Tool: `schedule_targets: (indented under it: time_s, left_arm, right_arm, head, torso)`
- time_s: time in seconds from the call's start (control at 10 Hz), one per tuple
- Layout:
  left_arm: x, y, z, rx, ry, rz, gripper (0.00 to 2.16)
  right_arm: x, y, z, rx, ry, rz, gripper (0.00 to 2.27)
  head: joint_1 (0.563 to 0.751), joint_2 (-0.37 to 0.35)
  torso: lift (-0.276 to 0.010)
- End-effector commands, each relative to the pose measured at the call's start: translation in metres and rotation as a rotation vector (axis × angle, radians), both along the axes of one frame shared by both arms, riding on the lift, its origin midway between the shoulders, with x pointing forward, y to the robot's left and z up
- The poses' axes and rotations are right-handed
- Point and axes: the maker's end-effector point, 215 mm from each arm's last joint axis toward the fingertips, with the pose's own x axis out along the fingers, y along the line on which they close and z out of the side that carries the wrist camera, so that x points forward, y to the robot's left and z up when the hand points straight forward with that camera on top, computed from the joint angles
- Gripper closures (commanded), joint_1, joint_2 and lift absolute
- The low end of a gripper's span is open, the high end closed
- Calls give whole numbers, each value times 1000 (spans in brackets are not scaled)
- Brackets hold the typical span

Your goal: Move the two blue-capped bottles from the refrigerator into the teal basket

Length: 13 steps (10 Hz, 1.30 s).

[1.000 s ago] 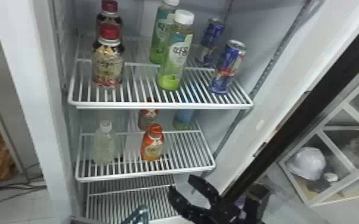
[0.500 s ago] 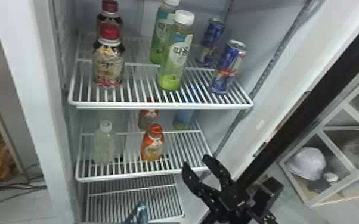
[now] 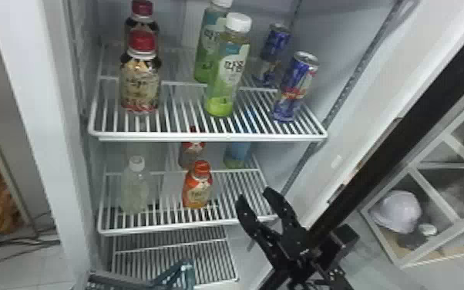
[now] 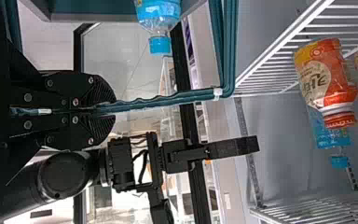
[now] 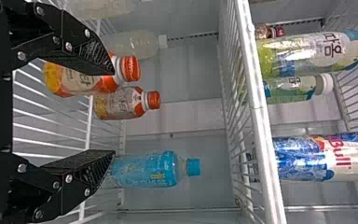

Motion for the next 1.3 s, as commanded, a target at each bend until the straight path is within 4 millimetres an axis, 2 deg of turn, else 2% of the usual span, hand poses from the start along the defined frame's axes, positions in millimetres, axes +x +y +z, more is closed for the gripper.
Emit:
schedule_targets:
  time_s: [0.0,0.3,0.6,1.2]
  left_arm:
    - [0,0,0,0,0,0,1108]
    - [2,-2,3,-6,-8,-2,1108]
    - [3,-2,4,-6,-10,-2,1108]
    - [4,-4,5,-6,-14,-6,1108]
  right_arm:
    - [11,4,1,6,-41,-10,470]
    - [31,4,10,19,-140,-68,475]
    - [46,-10,15,-16,-203,-157,470]
    - [85,-28,-4,-77,-182,-257,453]
  head:
    - [695,-350]
    - [695,-350]
    - [695,-350]
    - [695,-350]
  torso:
    - [-136]
    - [-136]
    - [-136]
    - [-136]
